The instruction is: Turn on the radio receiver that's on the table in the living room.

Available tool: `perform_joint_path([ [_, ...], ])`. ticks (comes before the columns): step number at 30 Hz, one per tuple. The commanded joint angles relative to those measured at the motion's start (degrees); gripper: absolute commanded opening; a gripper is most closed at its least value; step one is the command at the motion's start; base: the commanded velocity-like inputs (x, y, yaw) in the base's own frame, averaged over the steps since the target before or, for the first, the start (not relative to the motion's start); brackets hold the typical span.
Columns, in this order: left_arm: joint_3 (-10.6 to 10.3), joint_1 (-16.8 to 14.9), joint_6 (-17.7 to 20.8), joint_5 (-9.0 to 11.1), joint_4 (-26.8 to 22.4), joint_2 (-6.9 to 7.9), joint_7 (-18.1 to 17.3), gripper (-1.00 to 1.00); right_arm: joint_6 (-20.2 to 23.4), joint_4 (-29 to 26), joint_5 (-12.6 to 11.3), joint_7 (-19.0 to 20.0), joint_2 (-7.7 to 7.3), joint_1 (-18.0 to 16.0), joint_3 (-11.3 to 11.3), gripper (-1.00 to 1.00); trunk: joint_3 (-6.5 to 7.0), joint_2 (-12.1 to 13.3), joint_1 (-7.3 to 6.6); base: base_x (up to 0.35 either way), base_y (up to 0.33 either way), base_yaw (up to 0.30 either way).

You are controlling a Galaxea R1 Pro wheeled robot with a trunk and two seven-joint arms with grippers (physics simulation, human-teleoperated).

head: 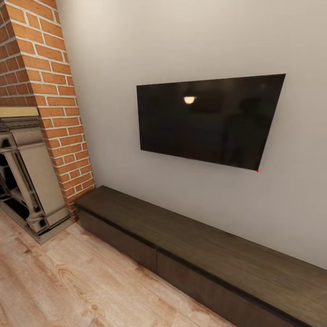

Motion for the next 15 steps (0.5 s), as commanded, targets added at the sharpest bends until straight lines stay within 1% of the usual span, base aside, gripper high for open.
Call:
perform_joint_path([
  [1, 0.02, 0.0, 0.0, 0.02, 0.0, 0.0, 0.0, 1.0, -0.01, 0.0, 0.0, 0.0, 0.0, 0.0, 0.33, 1.0, 0.0, 0.0, 0.0, 0.0, 0.0, 0.0],
  [4, 0.09, 0.0, 0.0, 0.14, 0.03, 0.11, 0.0, 1.0, -0.09, 0.0, 0.0, 0.0, -0.01, 0.0, 1.3, 1.0, 0.0, 0.0, 0.0, 0.0, 0.0, 0.059],
  [8, 0.01, 0.0, 0.02, 0.2, 0.1, 0.1, 0.0, 1.0, -0.95, 0.0, -0.06, 0.0, 0.0, 0.0, 2.58, 1.0, 0.0, 0.0, 0.0, 0.0, 0.0, 0.209],
  [9, 0.01, 0.0, 0.02, 0.27, 0.1, 0.1, 0.0, 1.0, -1.53, 0.0, -0.07, 0.0, 0.01, 0.0, 16.12, 1.0, 0.0, 0.0, 0.0, 0.0, 0.0, 0.26],
  [15, 0.26, 0.0, 0.02, 0.36, 0.11, 0.1, 0.0, 1.0, -2.01, 0.0, -0.09, -0.02, 0.01, 0.0, 16.1, 1.0, 0.0, 0.0, 0.0, 0.0, 0.0, 0.27],
])
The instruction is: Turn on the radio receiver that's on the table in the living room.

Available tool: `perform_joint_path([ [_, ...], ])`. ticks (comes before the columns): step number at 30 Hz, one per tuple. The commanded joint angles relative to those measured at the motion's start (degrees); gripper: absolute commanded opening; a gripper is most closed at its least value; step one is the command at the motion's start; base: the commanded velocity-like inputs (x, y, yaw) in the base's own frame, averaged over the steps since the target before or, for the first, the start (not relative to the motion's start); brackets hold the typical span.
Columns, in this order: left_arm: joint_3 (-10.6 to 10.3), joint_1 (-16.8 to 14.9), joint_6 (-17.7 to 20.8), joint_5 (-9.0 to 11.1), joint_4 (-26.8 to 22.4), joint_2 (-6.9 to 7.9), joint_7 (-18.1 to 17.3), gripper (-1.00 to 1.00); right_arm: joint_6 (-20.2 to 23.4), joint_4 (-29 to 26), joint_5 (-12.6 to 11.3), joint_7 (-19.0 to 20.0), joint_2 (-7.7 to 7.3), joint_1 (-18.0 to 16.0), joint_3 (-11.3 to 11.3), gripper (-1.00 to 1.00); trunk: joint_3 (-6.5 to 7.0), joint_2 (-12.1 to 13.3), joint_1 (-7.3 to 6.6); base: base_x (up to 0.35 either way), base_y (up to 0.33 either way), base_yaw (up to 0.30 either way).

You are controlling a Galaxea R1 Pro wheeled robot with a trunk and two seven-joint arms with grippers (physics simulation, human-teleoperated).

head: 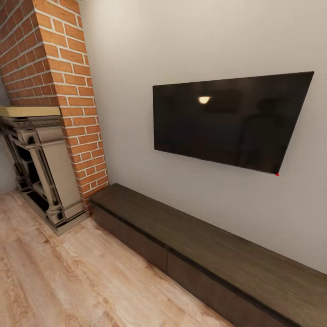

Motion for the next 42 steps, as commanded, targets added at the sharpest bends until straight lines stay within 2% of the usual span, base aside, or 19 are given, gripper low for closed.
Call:
perform_joint_path([
  [1, 0.04, 0.0, 0.0, -0.01, 0.0, 0.0, 0.0, 1.0, -0.02, 0.0, 0.0, -0.02, 0.0, 0.0, -0.01, 1.0, 0.0, 0.0, 0.0, 0.0, 0.0, 0.274],
  [28, 0.03, 0.0, -0.09, 0.1, 0.0, -0.12, 0.07, 1.0, -0.92, 0.08, -0.08, -0.06, 0.0, 0.0, -0.07, 1.0, 0.0, 0.0, 0.0, 0.0, 0.0, 0.275],
  [35, 0.03, 0.0, -2.26, 0.17, 0.08, -0.07, 0.17, 1.0, -1.01, 0.09, -0.08, -0.06, 0.0, 0.0, -0.03, 1.0, 0.0, 0.0, 0.0, 0.0, 0.0, 0.275],
  [42, 0.03, 0.0, -2.52, 0.18, 0.09, -0.07, 0.14, 1.0, -1.01, 0.09, -0.09, -0.06, 0.0, 0.0, -0.04, 1.0, 0.0, 0.0, 0.0, 0.0, 0.0, 0.275],
])
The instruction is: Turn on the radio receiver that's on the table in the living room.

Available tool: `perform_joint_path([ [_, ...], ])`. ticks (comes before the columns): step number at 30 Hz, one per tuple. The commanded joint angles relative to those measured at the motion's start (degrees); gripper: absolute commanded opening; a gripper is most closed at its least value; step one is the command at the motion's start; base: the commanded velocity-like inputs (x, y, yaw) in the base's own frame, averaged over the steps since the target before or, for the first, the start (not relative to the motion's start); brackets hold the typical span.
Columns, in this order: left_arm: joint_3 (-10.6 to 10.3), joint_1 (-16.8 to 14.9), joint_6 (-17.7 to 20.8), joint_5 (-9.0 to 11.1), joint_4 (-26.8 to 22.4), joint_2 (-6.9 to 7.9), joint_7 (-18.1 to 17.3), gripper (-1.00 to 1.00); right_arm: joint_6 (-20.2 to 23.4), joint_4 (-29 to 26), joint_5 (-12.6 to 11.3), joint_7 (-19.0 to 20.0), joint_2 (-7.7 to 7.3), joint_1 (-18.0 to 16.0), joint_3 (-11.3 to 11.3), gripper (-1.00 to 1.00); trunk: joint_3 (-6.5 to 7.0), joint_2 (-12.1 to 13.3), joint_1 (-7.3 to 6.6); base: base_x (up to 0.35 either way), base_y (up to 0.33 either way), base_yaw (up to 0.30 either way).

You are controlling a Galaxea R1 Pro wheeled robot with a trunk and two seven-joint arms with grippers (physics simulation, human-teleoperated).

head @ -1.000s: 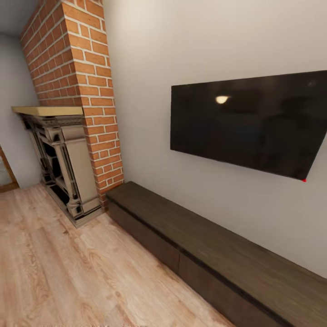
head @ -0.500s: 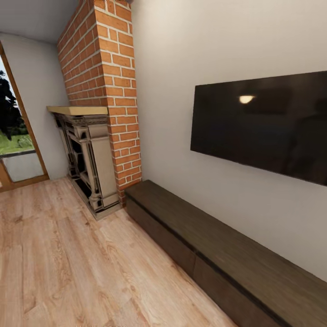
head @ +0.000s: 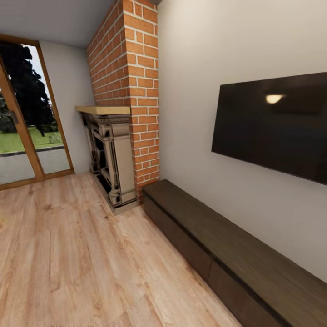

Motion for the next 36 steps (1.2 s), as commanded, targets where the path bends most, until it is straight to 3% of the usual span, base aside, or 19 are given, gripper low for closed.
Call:
perform_joint_path([
  [1, 0.0, 0.0, -0.01, 0.0, 0.0, -0.01, -0.01, 1.0, 0.0, 0.0, 0.0, 0.0, 0.0, 0.0, -0.02, 1.0, 0.0, 0.0, 0.0, 0.0, 0.0, 0.275],
  [22, 0.03, 0.0, -0.15, 0.11, 0.0, -0.19, 0.04, 1.0, 0.0, 0.0, 0.03, 0.18, 0.0, 0.0, -0.03, 1.0, 0.0, 0.0, 0.0, 0.0, 0.0, 0.275],
  [30, 0.0, 0.0, -0.2, 3.94, 0.0, -0.07, 0.04, 1.0, -1.46, 0.04, -0.08, 0.27, -0.07, 0.0, -0.06, 1.0, 0.0, 0.0, 0.0, 0.0, 0.0, 0.275],
  [36, -0.06, 0.0, -0.2, 4.2, 0.0, -0.02, 0.04, 1.0, -3.09, 0.08, -0.16, 0.08, -0.04, 0.0, -0.07, 1.0, 0.0, 0.0, 0.0, 0.0, 0.0, 0.275],
])
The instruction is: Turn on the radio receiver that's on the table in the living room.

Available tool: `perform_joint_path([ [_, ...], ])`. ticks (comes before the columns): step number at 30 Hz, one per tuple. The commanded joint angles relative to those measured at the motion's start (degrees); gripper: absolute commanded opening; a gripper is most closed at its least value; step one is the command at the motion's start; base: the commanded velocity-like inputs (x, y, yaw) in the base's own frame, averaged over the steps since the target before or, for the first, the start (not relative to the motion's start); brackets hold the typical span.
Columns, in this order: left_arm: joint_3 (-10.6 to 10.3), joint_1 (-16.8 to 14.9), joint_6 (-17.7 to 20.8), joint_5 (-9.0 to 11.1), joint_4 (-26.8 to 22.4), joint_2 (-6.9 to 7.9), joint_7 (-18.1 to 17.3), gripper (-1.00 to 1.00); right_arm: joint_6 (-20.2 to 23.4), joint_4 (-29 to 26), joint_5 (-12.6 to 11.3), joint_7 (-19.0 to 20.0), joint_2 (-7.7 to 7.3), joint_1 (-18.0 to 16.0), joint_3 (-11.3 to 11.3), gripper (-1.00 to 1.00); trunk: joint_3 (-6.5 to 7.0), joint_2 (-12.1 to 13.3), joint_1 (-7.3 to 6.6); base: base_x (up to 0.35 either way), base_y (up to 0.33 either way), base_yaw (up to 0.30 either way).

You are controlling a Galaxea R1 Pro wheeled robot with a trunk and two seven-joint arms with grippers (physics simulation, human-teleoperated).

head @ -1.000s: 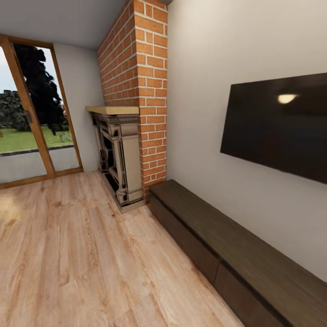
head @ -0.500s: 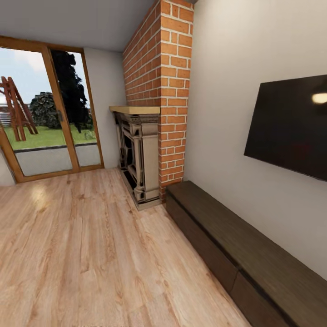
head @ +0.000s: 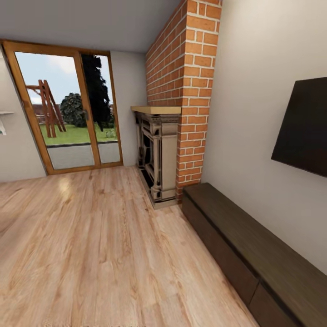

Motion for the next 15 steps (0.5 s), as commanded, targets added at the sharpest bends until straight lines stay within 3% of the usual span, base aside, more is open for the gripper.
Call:
perform_joint_path([
  [1, -0.01, 0.0, 0.0, 0.01, 0.0, 0.0, 0.0, 1.0, -0.06, 0.0, 0.0, -0.03, 0.0, 0.0, 0.0, 1.0, 0.0, 0.0, 0.0, 0.0, 0.0, 0.275],
  [15, -0.02, 0.0, 0.0, 0.02, 0.0, -0.02, 0.0, 1.0, -0.16, 0.0, -0.01, -0.08, 0.04, 0.0, 0.0, 1.0, 0.0, 0.0, 0.0, 0.0, 0.0, 0.275],
])
